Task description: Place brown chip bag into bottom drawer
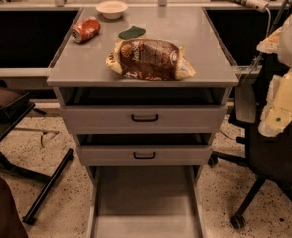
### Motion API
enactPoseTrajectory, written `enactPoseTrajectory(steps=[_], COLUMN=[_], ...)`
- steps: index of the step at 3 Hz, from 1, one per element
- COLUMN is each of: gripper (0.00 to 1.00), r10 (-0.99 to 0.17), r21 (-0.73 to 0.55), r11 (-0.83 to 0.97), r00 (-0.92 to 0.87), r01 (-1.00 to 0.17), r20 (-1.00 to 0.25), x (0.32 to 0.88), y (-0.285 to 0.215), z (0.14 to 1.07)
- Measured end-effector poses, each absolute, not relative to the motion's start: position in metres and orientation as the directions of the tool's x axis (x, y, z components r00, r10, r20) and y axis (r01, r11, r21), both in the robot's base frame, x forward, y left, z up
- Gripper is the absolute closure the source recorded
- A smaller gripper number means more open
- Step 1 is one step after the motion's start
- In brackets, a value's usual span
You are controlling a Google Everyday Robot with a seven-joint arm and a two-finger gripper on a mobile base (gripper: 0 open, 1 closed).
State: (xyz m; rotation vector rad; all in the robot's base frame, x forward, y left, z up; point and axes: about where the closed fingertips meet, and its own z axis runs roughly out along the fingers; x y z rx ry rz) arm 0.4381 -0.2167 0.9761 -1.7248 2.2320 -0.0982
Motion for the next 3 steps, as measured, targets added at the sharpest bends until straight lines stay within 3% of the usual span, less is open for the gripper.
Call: enactPoseTrajectory(steps=[2,3], gripper=[0.0,0.0], r10=[-0.947,-0.913], r21=[-0.233,-0.22], r11=[0.258,0.263], r00=[-0.199,-0.169], r01=[-0.938,-0.939], r20=[-0.251,-0.371], x=[0.444,0.466], y=[-0.195,-0.137], z=[0.967,0.955])
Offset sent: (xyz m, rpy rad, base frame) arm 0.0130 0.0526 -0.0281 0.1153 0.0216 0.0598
